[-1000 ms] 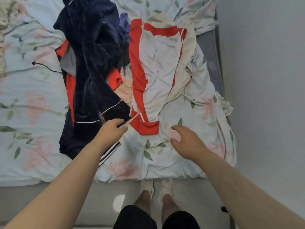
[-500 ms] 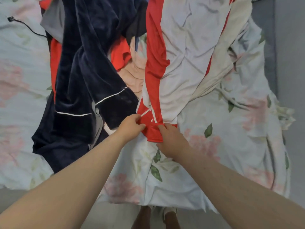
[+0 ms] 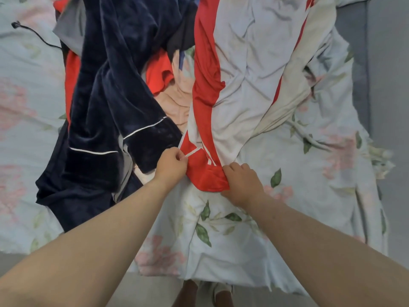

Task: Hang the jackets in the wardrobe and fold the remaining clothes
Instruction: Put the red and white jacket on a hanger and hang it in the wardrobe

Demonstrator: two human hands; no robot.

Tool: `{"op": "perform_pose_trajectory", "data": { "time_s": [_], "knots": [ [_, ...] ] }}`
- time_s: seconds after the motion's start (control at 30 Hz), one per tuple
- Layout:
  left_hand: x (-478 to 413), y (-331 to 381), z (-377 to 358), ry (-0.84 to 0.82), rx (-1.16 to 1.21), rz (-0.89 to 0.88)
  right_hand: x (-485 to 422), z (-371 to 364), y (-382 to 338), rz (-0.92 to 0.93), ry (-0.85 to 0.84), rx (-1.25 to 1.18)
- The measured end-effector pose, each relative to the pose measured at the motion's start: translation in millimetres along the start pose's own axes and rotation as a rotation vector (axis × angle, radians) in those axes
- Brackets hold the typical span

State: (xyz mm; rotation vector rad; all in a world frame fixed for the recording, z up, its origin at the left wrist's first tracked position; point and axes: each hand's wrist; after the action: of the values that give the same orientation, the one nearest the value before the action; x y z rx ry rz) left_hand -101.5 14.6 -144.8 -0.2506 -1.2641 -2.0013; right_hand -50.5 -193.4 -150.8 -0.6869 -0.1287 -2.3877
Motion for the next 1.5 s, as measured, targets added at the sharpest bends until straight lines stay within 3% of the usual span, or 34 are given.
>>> {"op": "perform_pose_trajectory", "data": {
  "time_s": [0.17,0.37,0.47,0.57,0.73,0.9,1.1,1.23,1.37,1.5],
  "knots": [
    [-10.7,9.3,-5.7,0.057,0.198,0.112,3.2,-2.4,6.4,-0.190,0.096,-0.585],
    [-9.6,33.8,-12.6,0.020,0.289,0.116,25.7,18.3,15.2,-0.387,0.151,-1.055],
    [3.5,55.3,-12.9,-0.084,0.389,0.155,41.7,34.4,15.4,-0.605,0.028,-1.628],
    [26.5,78.0,-10.0,-0.111,0.403,0.108,56.5,52.4,15.9,-0.636,0.066,-2.033],
    [61.6,110.8,2.1,0.006,0.464,-0.031,86.3,88.9,20.9,-0.636,0.231,-2.404],
    [90.1,150.1,22.8,-0.021,0.595,0.007,119.6,139.2,35.5,-0.503,0.369,-2.485],
    [124.7,202.8,53.0,-0.054,0.689,-0.036,151.1,202.6,51.9,-0.436,0.406,-2.355],
    [145.5,250.3,81.1,-0.154,0.752,-0.114,175.9,258.7,60.8,-0.224,0.440,-2.312],
    [161.9,303.6,109.4,-0.199,0.686,-0.289,196.8,324.8,66.7,-0.002,0.478,-2.054],
    [175.3,356.5,135.3,-0.116,0.650,-0.406,209.9,389.6,71.6,-0.050,0.615,-1.829]
  ]
}}
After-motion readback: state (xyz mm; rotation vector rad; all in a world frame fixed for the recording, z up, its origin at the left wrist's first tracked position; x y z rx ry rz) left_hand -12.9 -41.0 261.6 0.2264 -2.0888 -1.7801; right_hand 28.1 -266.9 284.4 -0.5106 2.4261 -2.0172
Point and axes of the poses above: each hand's wrist, its own x-axis away from the middle knuckle, its own z-axis out of the back of the hand, y = z × x, and after that the axes turned 5 degrees about x, right-handed
